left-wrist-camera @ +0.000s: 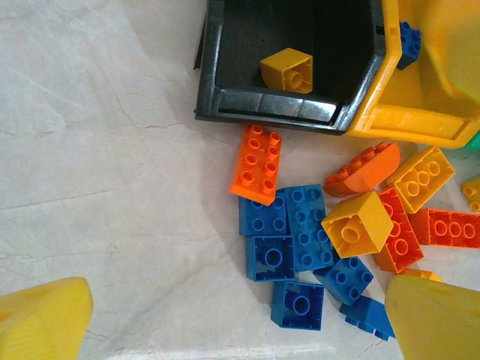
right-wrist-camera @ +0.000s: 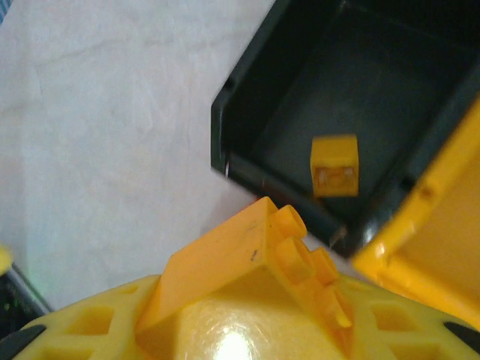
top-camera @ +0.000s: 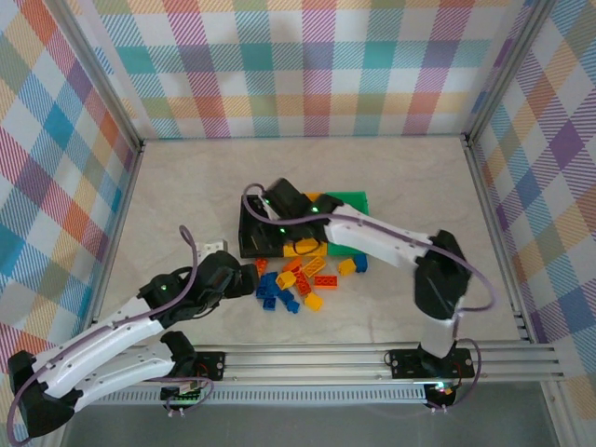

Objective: Sort the legos into containers by color

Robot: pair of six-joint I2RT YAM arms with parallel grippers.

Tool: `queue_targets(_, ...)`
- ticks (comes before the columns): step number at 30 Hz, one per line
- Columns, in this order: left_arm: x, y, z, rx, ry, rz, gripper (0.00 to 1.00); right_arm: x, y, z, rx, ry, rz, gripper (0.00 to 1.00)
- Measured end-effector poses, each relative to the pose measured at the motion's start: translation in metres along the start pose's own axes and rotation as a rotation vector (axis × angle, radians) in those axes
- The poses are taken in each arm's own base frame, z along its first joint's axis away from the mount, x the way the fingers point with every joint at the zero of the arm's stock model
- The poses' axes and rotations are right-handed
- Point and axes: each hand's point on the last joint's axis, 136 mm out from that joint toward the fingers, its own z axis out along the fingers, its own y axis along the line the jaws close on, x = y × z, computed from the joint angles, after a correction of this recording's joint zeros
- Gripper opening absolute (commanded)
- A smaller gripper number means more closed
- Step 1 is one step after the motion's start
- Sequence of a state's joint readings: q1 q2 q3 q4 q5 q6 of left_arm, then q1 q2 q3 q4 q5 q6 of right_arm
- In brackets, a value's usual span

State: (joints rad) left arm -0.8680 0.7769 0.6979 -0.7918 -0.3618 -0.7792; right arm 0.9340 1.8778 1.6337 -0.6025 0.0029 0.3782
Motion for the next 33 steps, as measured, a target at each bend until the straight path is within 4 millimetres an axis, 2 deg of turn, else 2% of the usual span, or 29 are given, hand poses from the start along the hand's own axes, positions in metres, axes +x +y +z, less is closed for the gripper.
queue_targets(3,0.003,0.004,-0.001,-0.006,0.005,-0.012,1.00,-0.021,-0.009,0.027,0.010,0.006,0.022,0.44)
queue_targets(6,0.008,0.008,0.002,-0.019,0.016,-0.008,1.00,-0.034,-0.019,0.048,0.025,0.021,0.043,0.51)
queue_targets(10,0.011,0.011,0.005,-0.028,0.024,-0.004,1.00,-0.048,-0.029,0.063,0.042,0.025,0.074,0.74)
queue_targets(14,0.013,0.010,0.006,-0.027,0.032,-0.001,1.00,-0.056,-0.031,0.062,0.042,0.015,0.083,0.83)
queue_targets(17,0.015,0.006,0.009,-0.016,0.044,0.002,1.00,-0.064,-0.027,0.057,0.033,-0.009,0.088,0.84)
queue_targets(20,0.016,-0.003,0.012,0.015,0.058,0.010,1.00,-0.061,-0.027,0.046,0.028,-0.023,0.099,0.85)
queue_targets(23,0.019,-0.015,0.019,0.050,0.086,0.028,0.96,-0.045,-0.029,0.021,0.024,-0.031,0.119,0.86)
queue_targets(28,0.034,-0.036,0.046,0.073,0.174,0.091,0.78,-0.018,-0.032,-0.029,0.011,-0.081,0.144,0.86)
queue_targets(30,0.041,-0.042,0.059,0.069,0.207,0.117,0.75,-0.005,-0.037,-0.042,0.013,-0.098,0.158,0.86)
queue_targets(33,0.047,-0.053,0.074,0.057,0.247,0.162,0.75,0.020,-0.051,-0.051,0.033,-0.098,0.190,0.87)
